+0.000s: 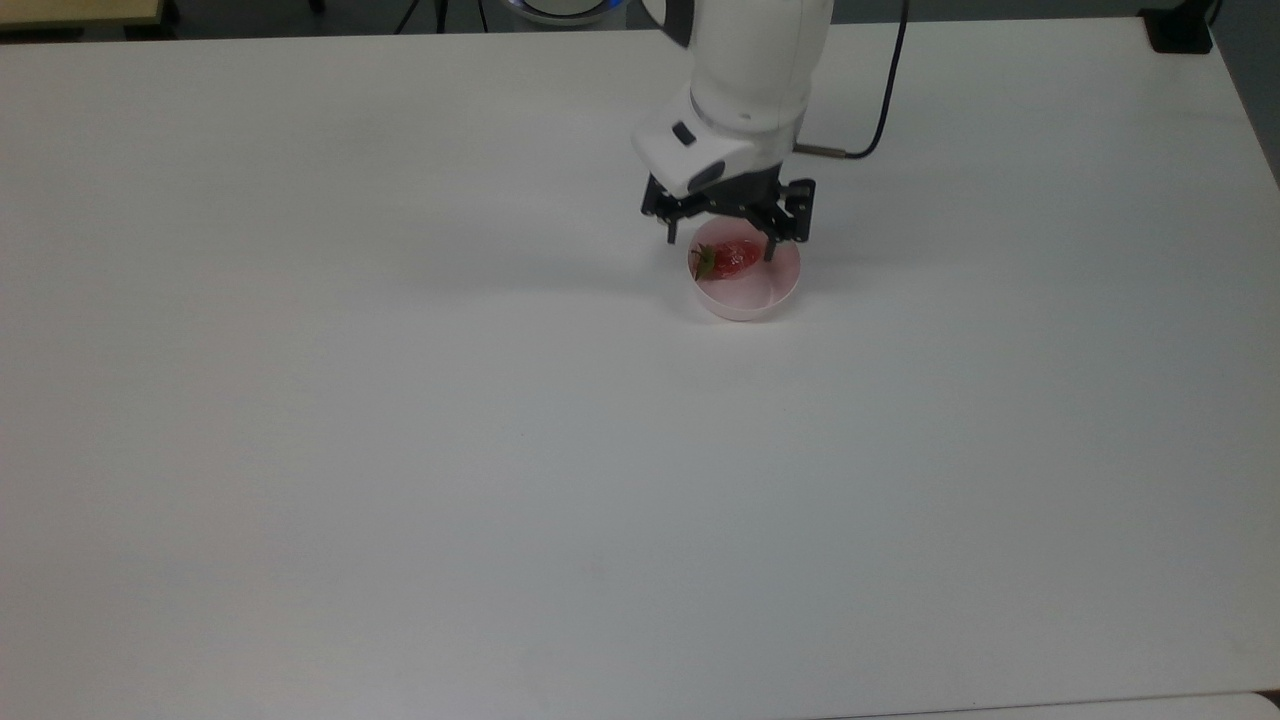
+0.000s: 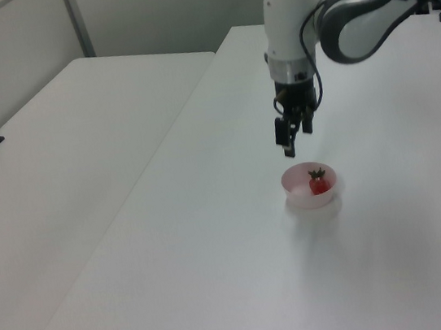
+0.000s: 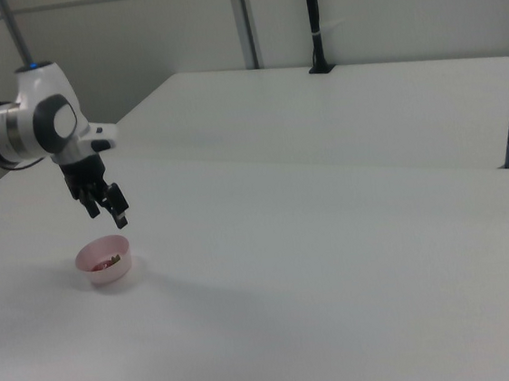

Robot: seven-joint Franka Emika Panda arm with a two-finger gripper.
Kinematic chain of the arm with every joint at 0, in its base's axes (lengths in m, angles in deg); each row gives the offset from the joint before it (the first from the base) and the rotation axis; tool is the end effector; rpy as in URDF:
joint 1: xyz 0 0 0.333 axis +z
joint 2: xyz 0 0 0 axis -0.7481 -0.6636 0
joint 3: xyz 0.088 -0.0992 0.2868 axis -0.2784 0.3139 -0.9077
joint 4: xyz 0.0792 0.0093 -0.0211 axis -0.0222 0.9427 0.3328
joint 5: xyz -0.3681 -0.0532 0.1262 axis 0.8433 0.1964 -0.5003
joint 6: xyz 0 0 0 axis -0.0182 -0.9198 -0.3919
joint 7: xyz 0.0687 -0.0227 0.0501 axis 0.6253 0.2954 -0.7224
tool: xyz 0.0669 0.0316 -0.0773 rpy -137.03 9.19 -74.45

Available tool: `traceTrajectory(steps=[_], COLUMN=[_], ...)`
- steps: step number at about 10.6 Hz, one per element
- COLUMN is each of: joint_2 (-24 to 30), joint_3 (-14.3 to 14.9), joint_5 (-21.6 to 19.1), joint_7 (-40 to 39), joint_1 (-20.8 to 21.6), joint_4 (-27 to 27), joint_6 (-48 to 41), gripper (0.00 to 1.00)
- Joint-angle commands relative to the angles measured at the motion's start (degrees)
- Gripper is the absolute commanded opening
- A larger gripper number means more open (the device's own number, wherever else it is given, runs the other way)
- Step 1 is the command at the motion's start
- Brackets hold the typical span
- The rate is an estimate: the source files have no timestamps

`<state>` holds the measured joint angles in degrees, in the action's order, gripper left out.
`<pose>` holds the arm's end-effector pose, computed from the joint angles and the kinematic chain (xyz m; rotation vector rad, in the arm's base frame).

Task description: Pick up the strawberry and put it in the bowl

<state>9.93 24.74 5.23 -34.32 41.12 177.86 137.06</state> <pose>0.5914 0.1917 0.4114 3.1127 -0.2856 0.0468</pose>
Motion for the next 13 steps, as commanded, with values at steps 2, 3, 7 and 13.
traceTrajectory(steps=[2,3,7,13], joint_2=[7.67,8.72,15.4,17.52], joint_3=[0.75,1.28,15.74,30.64], joint_5=[-0.66,-0.66,-7.14,-8.75], joint_7=[-5.33,-5.6,-14.69,-25.9], joint_1=[-5.96,-7.62,-5.02,5.64], joint_4=[-9.04,-10.3,-10.4,-11.45], joint_6=[-16.08,-18.4,-19.9,-20.18], gripper=[1.0,1.0,1.0,1.0])
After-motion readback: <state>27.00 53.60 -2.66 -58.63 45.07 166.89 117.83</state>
